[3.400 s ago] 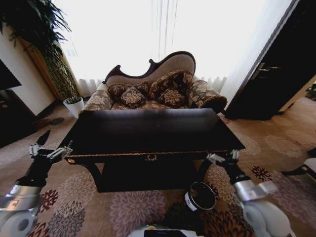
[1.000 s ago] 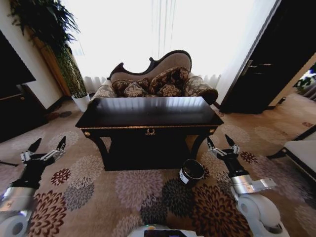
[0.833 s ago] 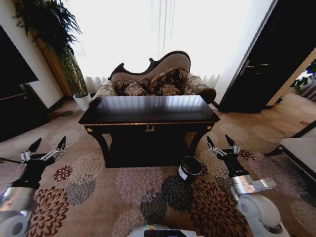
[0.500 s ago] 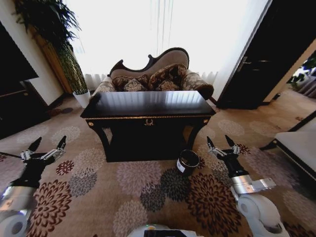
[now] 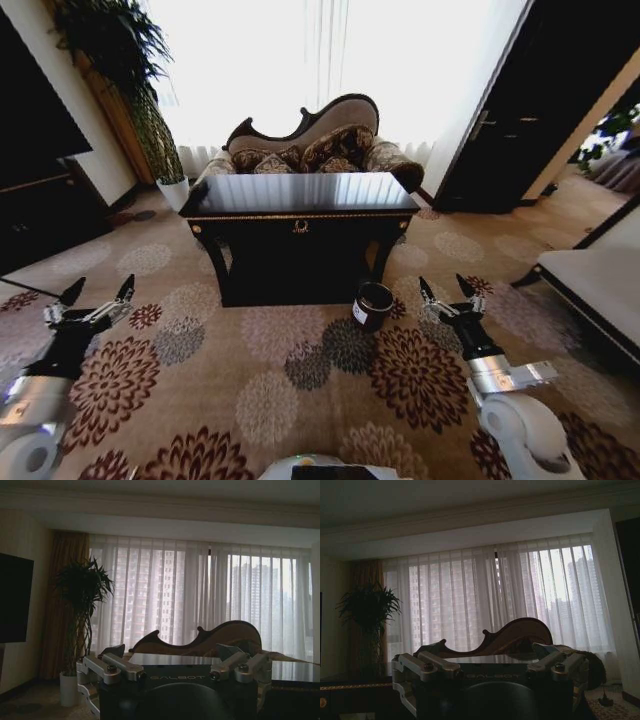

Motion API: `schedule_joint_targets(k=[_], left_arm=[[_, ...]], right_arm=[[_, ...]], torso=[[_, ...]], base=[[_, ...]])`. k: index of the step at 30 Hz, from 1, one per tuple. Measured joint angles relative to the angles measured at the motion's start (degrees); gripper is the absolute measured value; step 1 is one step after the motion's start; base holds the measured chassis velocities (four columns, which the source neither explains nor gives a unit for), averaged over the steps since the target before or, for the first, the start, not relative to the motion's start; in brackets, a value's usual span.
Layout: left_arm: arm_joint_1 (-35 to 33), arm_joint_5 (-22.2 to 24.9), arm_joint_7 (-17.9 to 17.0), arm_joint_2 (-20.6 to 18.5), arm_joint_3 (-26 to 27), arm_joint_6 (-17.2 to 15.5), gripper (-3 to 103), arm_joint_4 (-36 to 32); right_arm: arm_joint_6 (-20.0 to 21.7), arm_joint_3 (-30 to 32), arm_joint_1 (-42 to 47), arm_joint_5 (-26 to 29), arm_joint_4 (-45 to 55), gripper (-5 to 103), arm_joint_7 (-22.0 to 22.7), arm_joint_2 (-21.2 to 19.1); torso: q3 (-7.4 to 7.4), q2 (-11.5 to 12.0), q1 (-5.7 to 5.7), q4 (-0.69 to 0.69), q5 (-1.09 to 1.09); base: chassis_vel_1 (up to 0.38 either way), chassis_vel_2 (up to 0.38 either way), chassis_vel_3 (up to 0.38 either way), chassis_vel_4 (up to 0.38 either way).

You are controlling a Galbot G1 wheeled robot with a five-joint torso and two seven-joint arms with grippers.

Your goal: Move to the front of the table and place the trash on the table into the trash bin.

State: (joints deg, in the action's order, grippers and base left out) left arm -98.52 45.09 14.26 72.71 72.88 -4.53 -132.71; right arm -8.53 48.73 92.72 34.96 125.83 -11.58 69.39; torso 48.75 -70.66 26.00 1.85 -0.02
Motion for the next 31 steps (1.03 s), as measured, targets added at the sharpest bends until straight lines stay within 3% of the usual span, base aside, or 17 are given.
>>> schedule_joint_targets(k=[8,25,31], left_arm=[[-0.11,-0.14,0.05,0.22,-0.02,0.01,100,-0.18],[-0.30,-0.27,0.08,0.93,-0.01,0.00,100,-1.03],[-0.28,-0.12,0.00,0.96,-0.13,-0.34,100,-1.54]], right_arm=[[-0.43,-0.17,-0.15,0.12,-0.26,100,-0.49,-0.04],[-1.42,-1.71,0.32,-1.54,0.32,100,-1.26,1.35],[-0.21,-4.75,1.88,-3.89,3.07,100,2.32,3.02]], torso=[[-0.03,-0.05,-0.07,0.00,-0.01],[-0.01,0.00,-0.02,0.01,0.00],[0.00,0.00,0.00,0.01,0.00]], base=[[0.149,-0.154,-0.146,0.185],[-0.010,0.014,0.009,-0.024],[0.000,0.000,0.000,0.000]])
